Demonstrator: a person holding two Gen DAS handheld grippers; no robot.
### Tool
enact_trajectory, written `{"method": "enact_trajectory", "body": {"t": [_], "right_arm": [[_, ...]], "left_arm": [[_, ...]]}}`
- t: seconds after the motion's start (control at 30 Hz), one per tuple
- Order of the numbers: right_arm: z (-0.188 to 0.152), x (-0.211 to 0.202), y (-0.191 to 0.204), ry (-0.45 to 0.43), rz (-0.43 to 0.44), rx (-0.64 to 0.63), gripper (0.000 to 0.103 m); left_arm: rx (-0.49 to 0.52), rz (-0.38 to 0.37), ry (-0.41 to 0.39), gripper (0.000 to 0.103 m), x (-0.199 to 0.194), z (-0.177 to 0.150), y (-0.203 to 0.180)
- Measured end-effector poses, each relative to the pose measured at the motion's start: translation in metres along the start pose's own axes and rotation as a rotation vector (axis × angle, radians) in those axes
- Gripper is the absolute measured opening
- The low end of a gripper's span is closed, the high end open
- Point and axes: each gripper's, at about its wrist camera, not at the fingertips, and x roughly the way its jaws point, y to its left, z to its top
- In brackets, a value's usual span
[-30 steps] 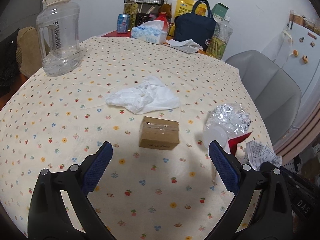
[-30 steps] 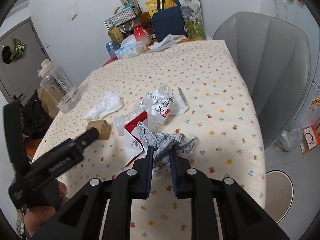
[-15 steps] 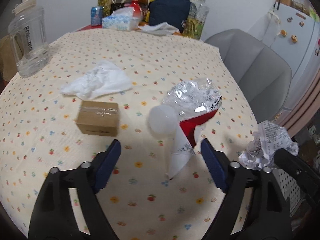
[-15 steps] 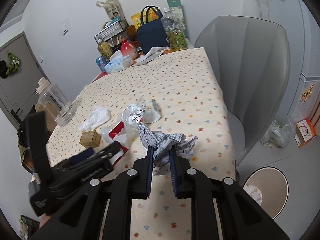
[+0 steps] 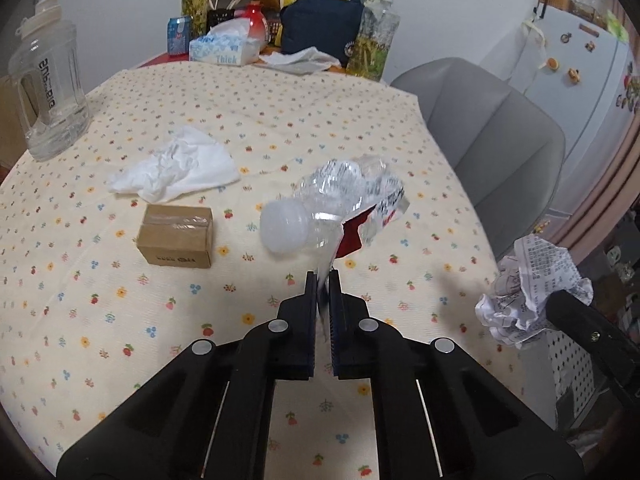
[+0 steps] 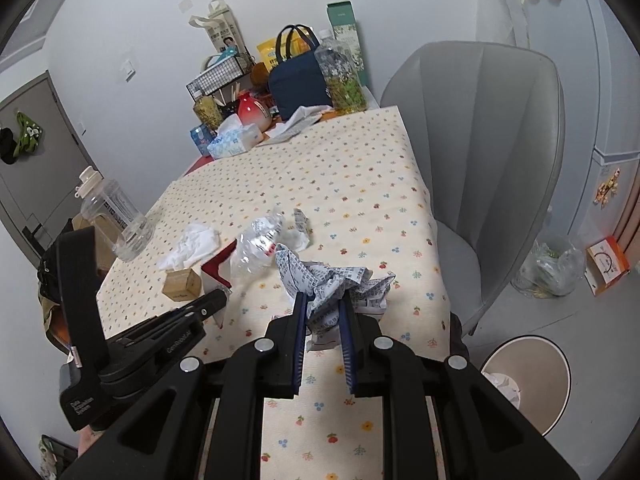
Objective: Collect trash
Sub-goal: 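Grasp the crumpled grey paper with the right tool while the left tool grasps the red-and-white wrapper, then carry the crumpled paper and wrapper in both tools over the beige bin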
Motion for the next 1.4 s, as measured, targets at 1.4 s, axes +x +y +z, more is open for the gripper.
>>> {"method": "enact_trajectory", "body": {"t": [1.4], "right_arm": [[-0.01, -0.103, -0.126, -0.16, -0.167, 0.173, 0.017]], "left_arm": [[0.266, -0.134, -0.05, 0.006, -0.017, -0.005, -0.172]]}}
